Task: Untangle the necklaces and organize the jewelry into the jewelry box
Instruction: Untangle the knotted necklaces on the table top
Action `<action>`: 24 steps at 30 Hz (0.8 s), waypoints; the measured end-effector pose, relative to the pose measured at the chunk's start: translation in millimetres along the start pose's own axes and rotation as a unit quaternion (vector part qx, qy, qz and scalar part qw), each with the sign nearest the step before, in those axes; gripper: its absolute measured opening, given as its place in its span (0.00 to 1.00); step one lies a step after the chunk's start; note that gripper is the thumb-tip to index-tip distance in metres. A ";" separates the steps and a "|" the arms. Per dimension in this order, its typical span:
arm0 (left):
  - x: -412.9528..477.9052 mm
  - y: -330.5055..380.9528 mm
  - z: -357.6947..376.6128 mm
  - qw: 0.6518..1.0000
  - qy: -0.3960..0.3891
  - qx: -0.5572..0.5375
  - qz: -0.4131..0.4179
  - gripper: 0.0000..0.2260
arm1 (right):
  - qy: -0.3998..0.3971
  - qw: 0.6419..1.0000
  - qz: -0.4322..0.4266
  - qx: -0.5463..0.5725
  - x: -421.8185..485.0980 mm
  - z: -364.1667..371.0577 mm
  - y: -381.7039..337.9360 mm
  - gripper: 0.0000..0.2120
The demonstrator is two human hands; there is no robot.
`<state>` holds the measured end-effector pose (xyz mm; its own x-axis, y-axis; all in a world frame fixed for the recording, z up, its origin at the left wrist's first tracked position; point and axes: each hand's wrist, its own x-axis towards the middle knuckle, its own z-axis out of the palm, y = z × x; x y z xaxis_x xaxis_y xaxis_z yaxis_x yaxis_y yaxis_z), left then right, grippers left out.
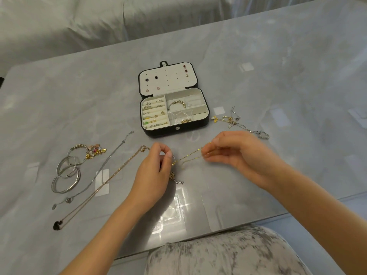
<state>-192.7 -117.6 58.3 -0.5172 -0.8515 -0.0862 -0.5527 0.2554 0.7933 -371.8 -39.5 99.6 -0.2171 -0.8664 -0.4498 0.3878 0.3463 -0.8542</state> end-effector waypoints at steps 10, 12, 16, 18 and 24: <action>0.0 -1.3 -2.6 1.000 0.005 0.001 -0.013 0.05 | 0.027 0.991 0.017 -0.130 6.7 -10.4 -3.8 0.06; -1.0 -0.7 -2.5 1.000 0.001 0.000 -0.009 0.05 | 0.047 0.981 -0.011 -0.189 6.5 -10.8 -1.9 0.06; -2.9 1.0 -1.5 1.000 -0.012 -0.005 0.003 0.05 | 0.085 0.937 -0.095 -0.324 13.0 -7.5 6.1 0.06; -2.9 2.8 -0.7 1.000 -0.015 -0.006 0.011 0.04 | 0.111 0.898 -0.144 -0.401 19.4 -5.2 11.1 0.05; -0.3 6.6 2.4 0.999 -0.025 -0.013 0.022 0.07 | 0.117 0.777 -0.260 -0.561 25.0 2.7 28.4 0.06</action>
<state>-197.7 -114.7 62.1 -0.5739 -0.8150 -0.0800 -0.5111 0.2801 0.8126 -363.8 -52.3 64.8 -0.2909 -0.9504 0.1097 -0.8031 0.1802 -0.5679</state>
